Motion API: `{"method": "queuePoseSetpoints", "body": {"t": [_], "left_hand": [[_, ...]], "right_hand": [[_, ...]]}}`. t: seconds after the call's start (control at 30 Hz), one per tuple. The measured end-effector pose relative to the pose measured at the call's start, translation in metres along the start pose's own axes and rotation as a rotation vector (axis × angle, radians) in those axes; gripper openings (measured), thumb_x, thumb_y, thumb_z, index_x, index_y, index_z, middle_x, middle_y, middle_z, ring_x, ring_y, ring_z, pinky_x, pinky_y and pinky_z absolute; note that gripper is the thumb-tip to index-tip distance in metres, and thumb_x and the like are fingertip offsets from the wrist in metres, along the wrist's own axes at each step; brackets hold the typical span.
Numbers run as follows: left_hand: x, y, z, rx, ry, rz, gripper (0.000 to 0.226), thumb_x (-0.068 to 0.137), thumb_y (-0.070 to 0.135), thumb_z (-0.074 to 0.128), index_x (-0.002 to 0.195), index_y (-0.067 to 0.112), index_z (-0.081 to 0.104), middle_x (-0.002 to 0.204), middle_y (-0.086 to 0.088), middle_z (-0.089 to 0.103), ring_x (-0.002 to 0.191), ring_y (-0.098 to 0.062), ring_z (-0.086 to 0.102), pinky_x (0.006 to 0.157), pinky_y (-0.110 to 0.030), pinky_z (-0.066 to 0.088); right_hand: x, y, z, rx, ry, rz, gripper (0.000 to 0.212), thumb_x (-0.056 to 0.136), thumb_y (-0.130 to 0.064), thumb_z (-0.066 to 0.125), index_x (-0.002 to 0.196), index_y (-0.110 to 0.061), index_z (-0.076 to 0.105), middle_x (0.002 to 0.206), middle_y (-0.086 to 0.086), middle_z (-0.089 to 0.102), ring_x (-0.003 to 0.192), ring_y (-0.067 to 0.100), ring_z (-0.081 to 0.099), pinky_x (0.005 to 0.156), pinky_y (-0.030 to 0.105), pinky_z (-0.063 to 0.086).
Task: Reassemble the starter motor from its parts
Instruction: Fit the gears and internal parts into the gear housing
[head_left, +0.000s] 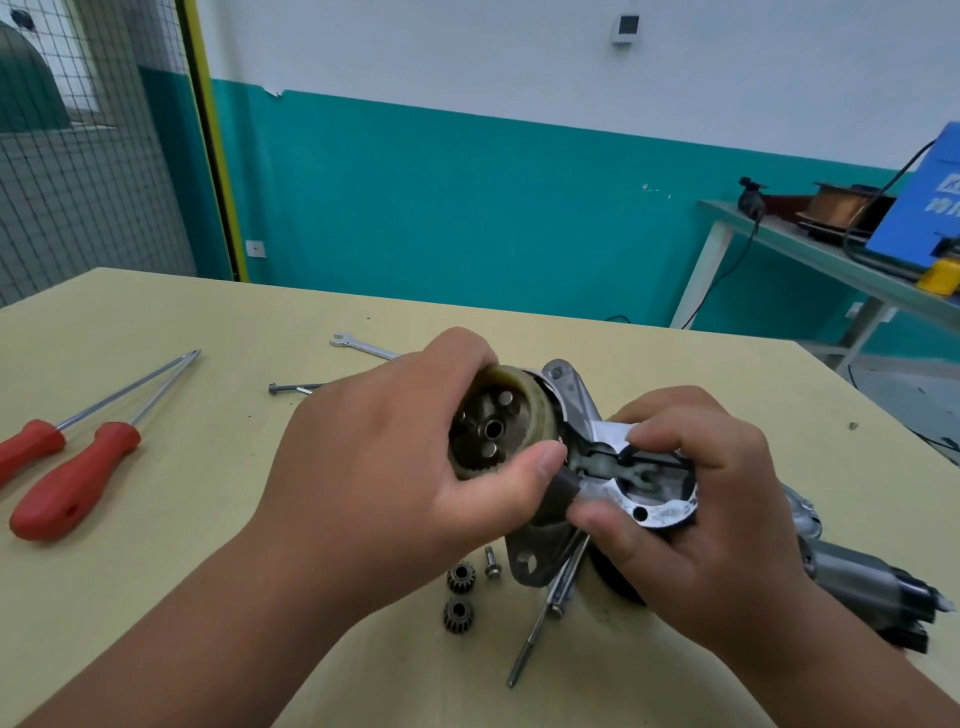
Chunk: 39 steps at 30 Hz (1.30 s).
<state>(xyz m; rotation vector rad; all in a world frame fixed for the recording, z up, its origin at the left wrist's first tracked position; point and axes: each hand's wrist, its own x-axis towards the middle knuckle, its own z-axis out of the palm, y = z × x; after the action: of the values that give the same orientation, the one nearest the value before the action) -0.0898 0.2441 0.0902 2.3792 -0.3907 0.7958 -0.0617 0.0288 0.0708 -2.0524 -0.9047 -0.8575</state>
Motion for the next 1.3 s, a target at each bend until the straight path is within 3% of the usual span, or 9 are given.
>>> {"method": "queuePoseSetpoints", "body": {"t": [0.27,0.47,0.57,0.67,0.8,0.93,1.07,1.17,1.3], "left_hand": [[-0.001,0.002,0.002,-0.019,0.099,0.077,0.05,0.077,0.067,0.057,0.107,0.028,0.064,0.08,0.018,0.058,0.073,-0.014,0.05,0.057,-0.027,0.045],[-0.002,0.007,0.01,-0.041,0.066,-0.198,0.047,0.074,0.082,0.044,0.095,0.04,0.048,0.079,0.019,0.064,0.073,-0.005,0.059,0.054,-0.027,0.039],[-0.001,0.006,0.016,-0.066,0.034,-0.337,0.05,0.073,0.087,0.036,0.095,0.044,0.046,0.09,0.037,0.063,0.075,-0.003,0.061,0.053,-0.03,0.04],[0.001,0.002,0.019,-0.084,-0.039,-0.446,0.054,0.069,0.09,0.03,0.092,0.044,0.047,0.068,0.017,0.068,0.064,-0.006,0.064,0.053,-0.031,0.043],[0.006,-0.007,0.019,-0.161,-0.107,-0.553,0.07,0.063,0.095,0.028,0.089,0.035,0.054,0.07,0.009,0.07,0.073,-0.011,0.065,0.062,-0.036,0.045],[0.007,-0.012,0.012,-0.314,-0.135,-0.433,0.066,0.075,0.098,0.028,0.096,0.042,0.057,0.081,0.017,0.07,0.075,-0.004,0.063,0.064,-0.039,0.047],[0.007,-0.015,0.006,-0.206,-0.267,-0.274,0.055,0.078,0.092,0.024,0.119,0.062,0.046,0.093,0.022,0.07,0.089,0.003,0.063,0.073,-0.04,0.056],[0.008,-0.013,0.004,-0.066,-0.345,-0.191,0.056,0.076,0.092,0.029,0.125,0.067,0.036,0.111,0.033,0.06,0.103,0.009,0.056,0.08,-0.031,0.054],[0.006,-0.008,0.003,0.094,-0.328,-0.15,0.051,0.074,0.09,0.024,0.116,0.064,0.036,0.104,0.028,0.059,0.091,0.005,0.056,0.068,-0.027,0.05]], "right_hand": [[0.0,0.002,0.002,0.046,0.028,-0.036,0.038,0.095,-0.072,0.053,0.1,-0.036,0.045,0.092,-0.006,0.051,0.076,0.026,0.061,0.053,0.042,0.054],[-0.007,0.008,0.007,0.026,-0.003,-0.006,0.045,0.096,-0.064,0.058,0.113,-0.024,0.049,0.101,-0.005,0.052,0.079,0.024,0.059,0.061,0.044,0.051],[-0.008,0.003,0.011,-0.042,-0.02,-0.011,0.043,0.095,-0.06,0.06,0.116,-0.024,0.046,0.102,-0.01,0.048,0.078,0.014,0.053,0.063,0.028,0.047],[-0.008,0.0,0.018,-0.161,-0.065,0.008,0.036,0.09,-0.057,0.064,0.108,-0.027,0.053,0.095,-0.018,0.041,0.074,0.003,0.044,0.062,0.015,0.04],[-0.013,-0.002,0.026,-0.209,-0.066,-0.023,0.04,0.093,-0.054,0.063,0.113,-0.021,0.054,0.096,-0.017,0.038,0.076,0.004,0.042,0.061,0.017,0.036],[-0.013,-0.003,0.023,-0.101,0.018,0.082,0.045,0.089,-0.055,0.063,0.12,-0.028,0.044,0.1,-0.029,0.039,0.078,0.0,0.052,0.062,0.009,0.04],[-0.011,0.0,0.018,-0.011,0.065,0.098,0.048,0.088,-0.057,0.064,0.122,-0.031,0.043,0.116,-0.044,0.043,0.089,-0.001,0.057,0.065,0.016,0.046],[-0.01,0.0,0.015,-0.031,0.058,0.072,0.05,0.096,-0.067,0.053,0.122,-0.026,0.043,0.107,-0.033,0.043,0.083,0.0,0.053,0.066,0.015,0.043],[-0.008,0.003,0.014,-0.144,-0.023,0.042,0.045,0.093,-0.063,0.057,0.115,-0.026,0.046,0.096,-0.016,0.044,0.073,0.006,0.047,0.057,0.02,0.041]]}}
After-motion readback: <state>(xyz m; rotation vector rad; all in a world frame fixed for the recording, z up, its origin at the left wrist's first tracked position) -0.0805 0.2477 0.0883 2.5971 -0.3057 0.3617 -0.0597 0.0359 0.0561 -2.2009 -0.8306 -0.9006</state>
